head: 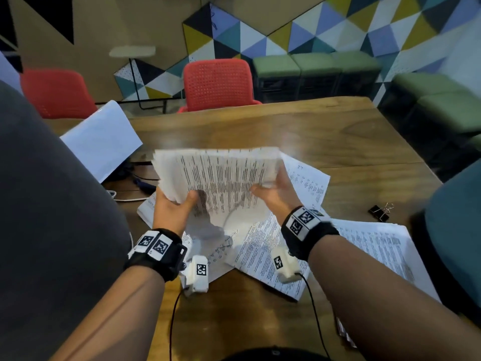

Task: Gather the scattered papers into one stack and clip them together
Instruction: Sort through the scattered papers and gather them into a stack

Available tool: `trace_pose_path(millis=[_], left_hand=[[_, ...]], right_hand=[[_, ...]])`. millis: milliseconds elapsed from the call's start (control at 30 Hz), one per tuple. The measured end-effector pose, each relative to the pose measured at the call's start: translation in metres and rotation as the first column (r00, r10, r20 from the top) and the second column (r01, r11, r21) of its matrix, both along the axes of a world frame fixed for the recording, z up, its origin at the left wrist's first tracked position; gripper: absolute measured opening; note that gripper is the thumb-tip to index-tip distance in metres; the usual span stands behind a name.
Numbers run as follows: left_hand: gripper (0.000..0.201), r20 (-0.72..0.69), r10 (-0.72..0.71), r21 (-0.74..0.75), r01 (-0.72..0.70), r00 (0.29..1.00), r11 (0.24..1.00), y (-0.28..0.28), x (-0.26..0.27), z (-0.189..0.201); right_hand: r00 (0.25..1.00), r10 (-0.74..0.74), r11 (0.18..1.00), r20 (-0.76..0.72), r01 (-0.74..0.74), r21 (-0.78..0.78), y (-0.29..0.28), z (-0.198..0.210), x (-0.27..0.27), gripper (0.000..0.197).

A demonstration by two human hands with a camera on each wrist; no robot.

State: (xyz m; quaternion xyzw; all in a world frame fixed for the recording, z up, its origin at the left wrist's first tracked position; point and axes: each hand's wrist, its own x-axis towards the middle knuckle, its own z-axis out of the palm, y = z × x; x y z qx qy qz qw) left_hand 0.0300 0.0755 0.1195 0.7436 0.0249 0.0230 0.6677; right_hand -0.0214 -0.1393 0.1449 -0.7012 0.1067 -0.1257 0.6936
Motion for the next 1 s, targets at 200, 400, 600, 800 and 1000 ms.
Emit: trace_pose_path(millis=[200, 400, 600, 800, 1000], left_hand=[[0.071, -0.173, 0.007, -0.067, -0.019, 0.985, 0.998, -0.003, 0.001, -0.026], [0.051, -0.183, 0.001, 0.021, 0.003, 0.983, 1.0, -0.016, -0.001, -0.036], [0.036, -0.02, -0.06, 0.19, 0.063, 0.998, 0.98, -0.036, -0.004, -0.011], [0.079, -0.001, -0.244, 0.278, 0.234, 0.97, 0.932, -0.075, -0.018, 0.003], [0.057, -0.103, -0.403, 0.497, 0.399, 0.909, 0.771, -0.145, -0.061, -0.023]], right_hand=[[0.996, -0.015, 0.992, -0.091, 0.004, -0.123, 0.0, -0.026, -0.003, 0.052], [0.96, -0.076, 0.968, -0.27, 0.006, -0.25, -0.002, -0.045, 0.001, 0.034], [0.947, -0.295, 0.876, -0.128, 0.215, -0.431, -0.015, -0.036, 0.002, 0.025], [0.917, -0.384, 0.865, -0.105, 0.318, -0.387, -0.058, -0.028, -0.023, 0.066], [0.876, -0.466, 0.601, -0.126, 0.208, -0.771, -0.128, -0.048, -0.08, 0.05]])
